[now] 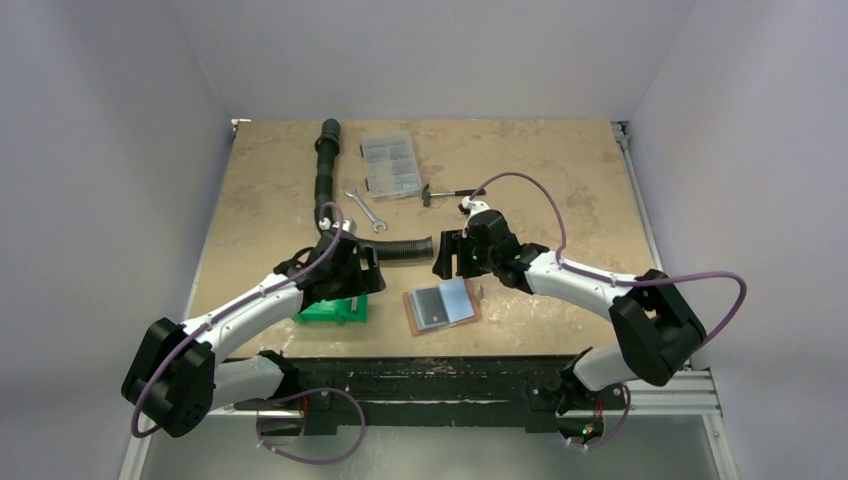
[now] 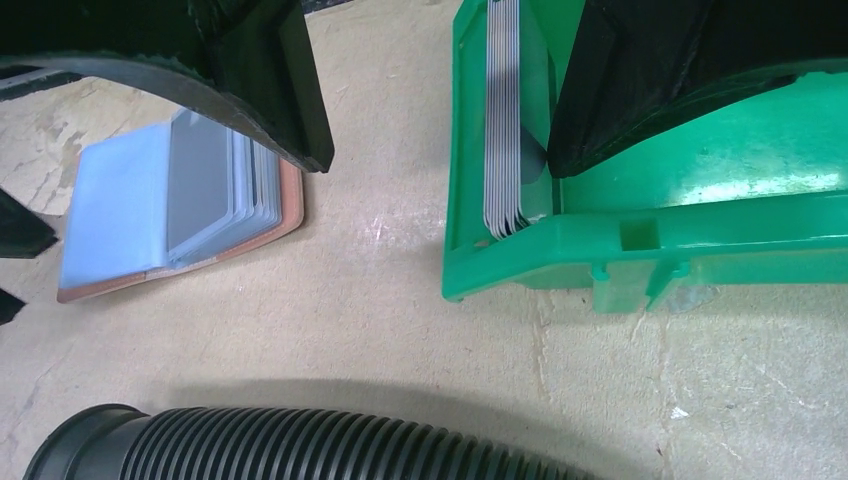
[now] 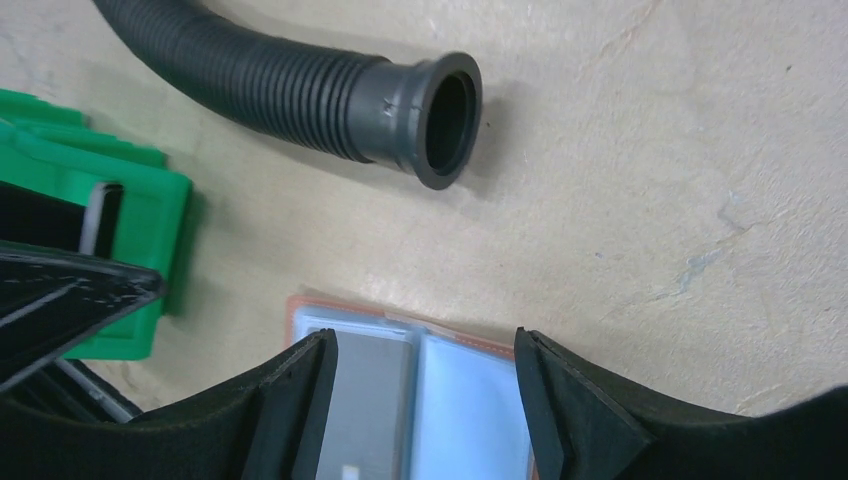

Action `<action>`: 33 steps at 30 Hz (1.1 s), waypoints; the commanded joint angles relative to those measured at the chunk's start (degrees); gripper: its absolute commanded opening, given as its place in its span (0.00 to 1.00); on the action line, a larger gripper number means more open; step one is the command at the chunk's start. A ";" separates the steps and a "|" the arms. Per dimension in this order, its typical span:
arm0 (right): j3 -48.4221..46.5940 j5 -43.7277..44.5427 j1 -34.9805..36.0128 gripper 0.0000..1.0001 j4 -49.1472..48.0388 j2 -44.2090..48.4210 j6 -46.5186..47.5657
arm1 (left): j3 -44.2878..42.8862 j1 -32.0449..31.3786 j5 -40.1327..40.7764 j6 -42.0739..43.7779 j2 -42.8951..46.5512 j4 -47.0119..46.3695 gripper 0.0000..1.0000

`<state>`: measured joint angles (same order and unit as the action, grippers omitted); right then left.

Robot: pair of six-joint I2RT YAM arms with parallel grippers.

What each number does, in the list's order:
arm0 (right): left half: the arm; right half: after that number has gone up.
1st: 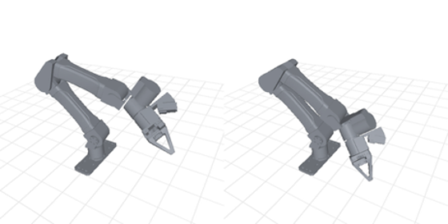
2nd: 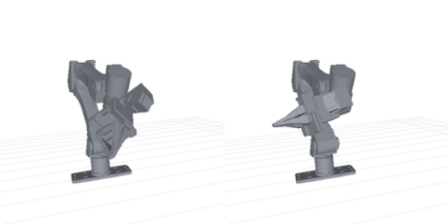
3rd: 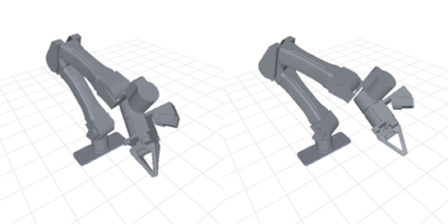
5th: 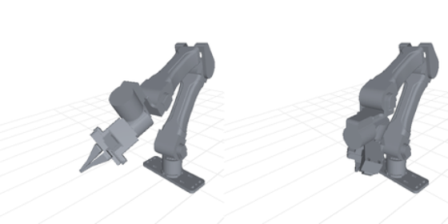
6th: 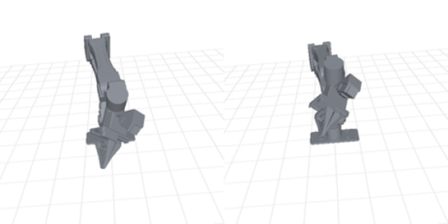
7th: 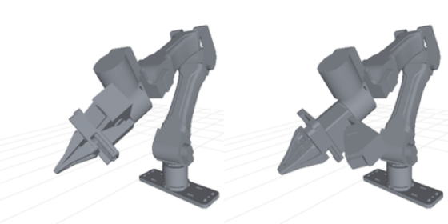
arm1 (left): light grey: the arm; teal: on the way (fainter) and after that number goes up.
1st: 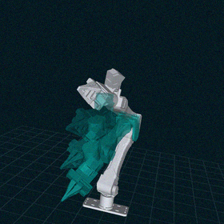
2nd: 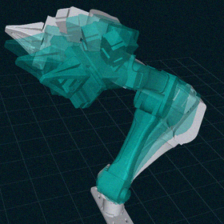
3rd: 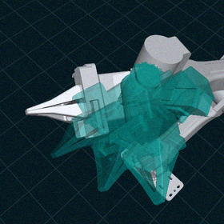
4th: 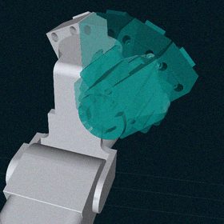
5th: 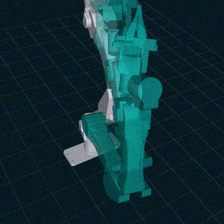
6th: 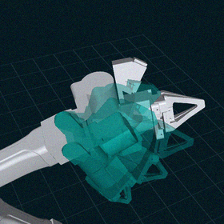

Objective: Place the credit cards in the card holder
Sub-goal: Pick up the credit card from the storage box.

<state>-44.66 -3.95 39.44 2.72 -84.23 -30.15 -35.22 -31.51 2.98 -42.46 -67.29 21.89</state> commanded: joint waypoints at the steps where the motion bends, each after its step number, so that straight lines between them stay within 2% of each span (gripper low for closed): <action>1: -0.29 0.75 -0.27 0.73 -0.80 3.20 0.44 | 0.07 0.22 -1.87 -0.60 0.41 -2.56 0.84; 33: 1.59 -1.45 -0.35 0.73 -2.41 1.80 0.09 | -0.81 0.22 -0.37 -0.04 4.61 0.76 0.44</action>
<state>-43.57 -4.27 39.31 2.00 -82.13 -30.09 -35.22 -31.51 2.13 -42.78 -64.27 22.55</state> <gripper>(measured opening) 0.728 0.466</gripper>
